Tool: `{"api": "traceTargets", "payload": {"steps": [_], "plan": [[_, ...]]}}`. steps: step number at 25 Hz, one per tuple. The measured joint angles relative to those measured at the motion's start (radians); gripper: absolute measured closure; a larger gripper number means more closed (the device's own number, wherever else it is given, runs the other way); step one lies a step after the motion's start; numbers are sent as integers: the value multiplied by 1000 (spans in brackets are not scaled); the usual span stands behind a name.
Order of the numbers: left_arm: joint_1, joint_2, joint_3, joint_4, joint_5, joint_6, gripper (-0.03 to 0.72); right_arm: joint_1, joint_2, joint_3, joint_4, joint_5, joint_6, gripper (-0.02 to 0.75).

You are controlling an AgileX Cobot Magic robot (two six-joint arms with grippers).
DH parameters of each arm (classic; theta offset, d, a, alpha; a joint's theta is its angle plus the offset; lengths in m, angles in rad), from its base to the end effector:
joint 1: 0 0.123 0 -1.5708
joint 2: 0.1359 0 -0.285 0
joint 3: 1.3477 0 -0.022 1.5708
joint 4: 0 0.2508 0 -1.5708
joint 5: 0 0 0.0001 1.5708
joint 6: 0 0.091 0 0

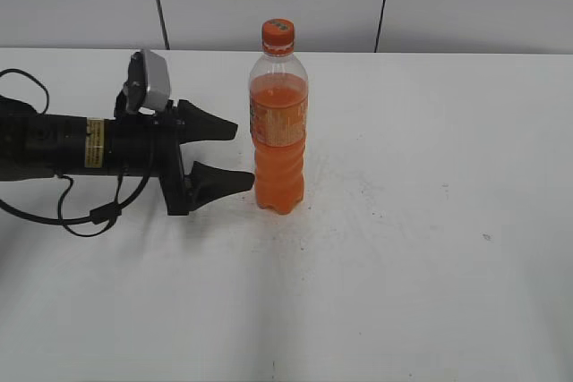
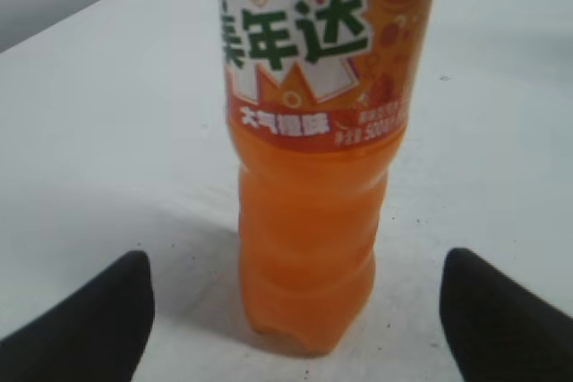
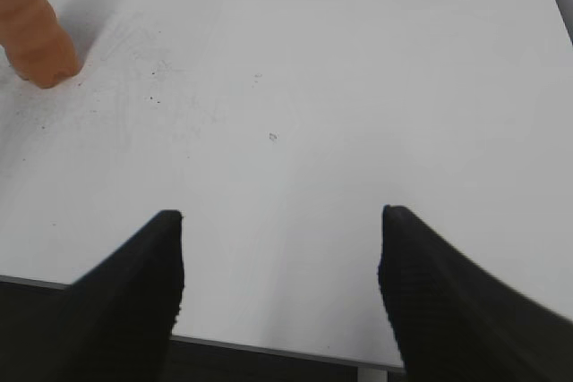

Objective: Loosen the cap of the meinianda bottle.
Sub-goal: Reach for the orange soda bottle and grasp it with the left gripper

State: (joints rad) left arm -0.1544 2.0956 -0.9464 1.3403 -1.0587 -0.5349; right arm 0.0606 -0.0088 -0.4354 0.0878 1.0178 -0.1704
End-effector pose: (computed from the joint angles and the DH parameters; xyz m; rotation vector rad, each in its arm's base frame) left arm 0.3378 -0.1307 0.1095 1.1845 1.6172 -0.8494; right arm 0.0022 0.0069 0.2628 -0.2356 2.0407 0.0373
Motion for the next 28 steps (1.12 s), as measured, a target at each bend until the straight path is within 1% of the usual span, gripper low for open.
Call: {"api": "traceTargets", "payload": {"steps": [5, 12, 20, 25, 28], "plan": [[-54, 46, -66, -18, 22, -2, 95, 0, 0, 0, 0, 0, 0, 227], [-95, 70, -94, -34, 40, -17, 95, 0, 0, 0, 0, 0, 0, 227], [-124, 71, -141, -61, 65, -20, 95, 0, 0, 0, 0, 0, 0, 227], [-156, 71, -145, -62, 68, -20, 95, 0, 0, 0, 0, 0, 0, 227], [-164, 71, -145, -70, 85, -20, 95, 0, 0, 0, 0, 0, 0, 227]]}}
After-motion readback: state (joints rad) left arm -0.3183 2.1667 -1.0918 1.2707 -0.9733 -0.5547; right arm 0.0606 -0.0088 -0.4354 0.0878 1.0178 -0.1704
